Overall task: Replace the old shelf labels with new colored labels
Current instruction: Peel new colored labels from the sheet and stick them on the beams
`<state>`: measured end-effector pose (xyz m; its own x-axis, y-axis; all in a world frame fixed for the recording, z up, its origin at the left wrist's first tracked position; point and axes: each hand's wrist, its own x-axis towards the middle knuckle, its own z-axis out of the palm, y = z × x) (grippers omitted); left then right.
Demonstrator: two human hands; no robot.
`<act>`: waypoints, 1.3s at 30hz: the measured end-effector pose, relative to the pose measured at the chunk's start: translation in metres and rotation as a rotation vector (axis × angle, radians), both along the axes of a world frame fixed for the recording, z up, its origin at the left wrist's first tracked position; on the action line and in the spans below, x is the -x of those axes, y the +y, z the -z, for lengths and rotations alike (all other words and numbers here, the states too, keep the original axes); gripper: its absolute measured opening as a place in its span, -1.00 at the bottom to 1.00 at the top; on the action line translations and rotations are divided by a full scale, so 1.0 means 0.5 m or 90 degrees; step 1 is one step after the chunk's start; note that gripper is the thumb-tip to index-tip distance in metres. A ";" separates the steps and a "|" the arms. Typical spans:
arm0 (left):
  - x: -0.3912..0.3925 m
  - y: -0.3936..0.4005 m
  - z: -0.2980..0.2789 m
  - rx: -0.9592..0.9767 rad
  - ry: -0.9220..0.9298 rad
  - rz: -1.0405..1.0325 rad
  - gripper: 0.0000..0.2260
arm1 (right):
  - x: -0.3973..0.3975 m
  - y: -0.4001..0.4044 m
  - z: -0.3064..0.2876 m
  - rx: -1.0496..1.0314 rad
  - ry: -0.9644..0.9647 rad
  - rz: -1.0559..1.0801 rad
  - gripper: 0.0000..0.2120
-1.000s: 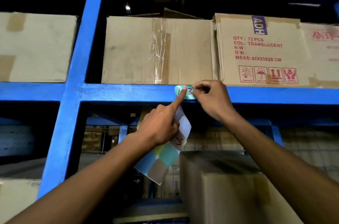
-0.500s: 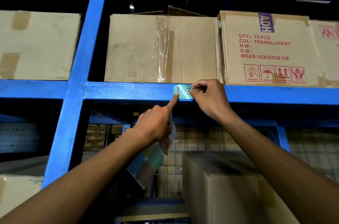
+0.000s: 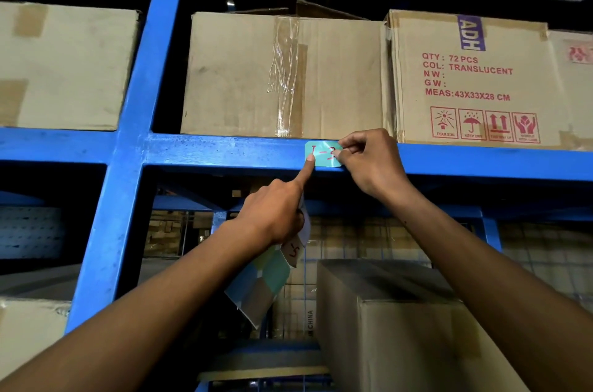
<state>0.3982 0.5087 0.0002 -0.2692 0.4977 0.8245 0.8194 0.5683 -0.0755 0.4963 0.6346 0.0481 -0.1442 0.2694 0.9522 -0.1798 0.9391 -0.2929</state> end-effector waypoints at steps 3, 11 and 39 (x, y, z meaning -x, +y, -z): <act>-0.001 0.001 0.002 0.000 0.002 0.000 -0.16 | 0.002 -0.002 0.001 -0.001 0.002 0.001 -0.80; -0.002 0.001 0.005 -0.004 0.000 -0.004 -0.17 | -0.005 0.000 -0.010 0.054 0.000 -0.022 -0.62; -0.037 -0.027 -0.029 0.051 0.050 -0.056 -0.28 | -0.019 -0.058 -0.020 -0.031 -0.021 0.277 -0.62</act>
<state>0.4167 0.4954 0.0148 -0.2504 0.5403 0.8033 0.7561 0.6274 -0.1863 0.5056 0.6055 0.0581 -0.0577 0.2669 0.9620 0.2444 0.9381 -0.2456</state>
